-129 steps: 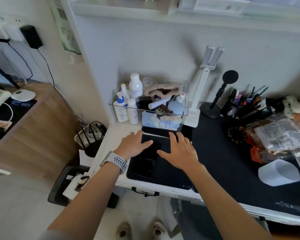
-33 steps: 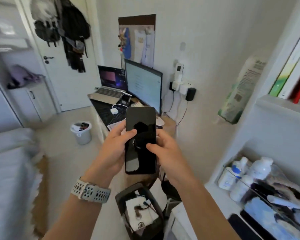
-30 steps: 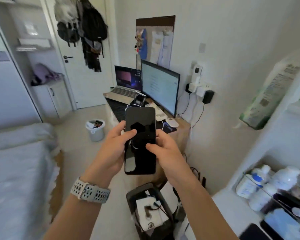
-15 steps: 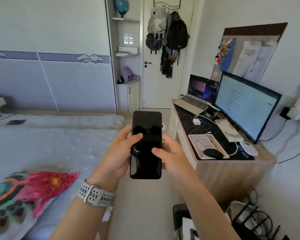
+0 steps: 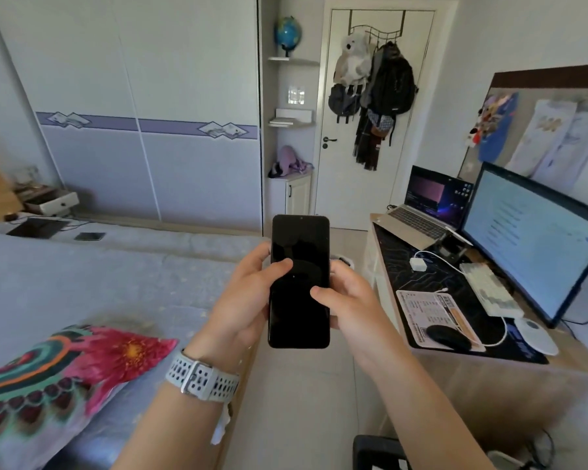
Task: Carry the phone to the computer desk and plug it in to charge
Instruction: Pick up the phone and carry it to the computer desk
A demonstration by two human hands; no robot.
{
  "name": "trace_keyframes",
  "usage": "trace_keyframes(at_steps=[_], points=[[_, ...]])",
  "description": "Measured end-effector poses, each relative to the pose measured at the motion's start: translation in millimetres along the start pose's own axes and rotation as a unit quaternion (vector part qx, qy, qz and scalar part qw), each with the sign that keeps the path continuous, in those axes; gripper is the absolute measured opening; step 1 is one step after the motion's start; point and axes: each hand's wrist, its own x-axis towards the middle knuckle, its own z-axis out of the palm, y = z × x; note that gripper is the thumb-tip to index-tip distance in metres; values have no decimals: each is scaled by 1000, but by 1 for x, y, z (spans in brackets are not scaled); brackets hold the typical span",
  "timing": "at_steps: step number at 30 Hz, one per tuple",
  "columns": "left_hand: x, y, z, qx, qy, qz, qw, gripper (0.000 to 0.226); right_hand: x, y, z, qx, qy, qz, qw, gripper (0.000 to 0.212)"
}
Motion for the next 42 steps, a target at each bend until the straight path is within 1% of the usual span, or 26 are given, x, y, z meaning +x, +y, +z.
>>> trace_keyframes(at_steps=[7,14,22,29,34,38,42], points=[[18,-4,20,5,-2,10,1000,24,15,3,-24,3,2,-4,1000,26],[63,-17,14,17,-21,6,1000,23,53,16,-36,-1,14,3,1000,25],[157,-23,-12,24,-28,-9,999,24,141,27,-34,-2,56,8,998,25],[253,-17,-44,27,-66,-10,997,24,231,31,-23,-2,100,9,995,27],[300,-21,-61,22,-78,-11,997,24,277,40,-20,-10,107,15,994,28],[337,-27,-65,30,-87,-11,996,24,312,48,-29,-5,110,17,994,33],[380,-34,-61,38,-85,-23,995,24,351,57,-46,-3,113,22,993,31]])
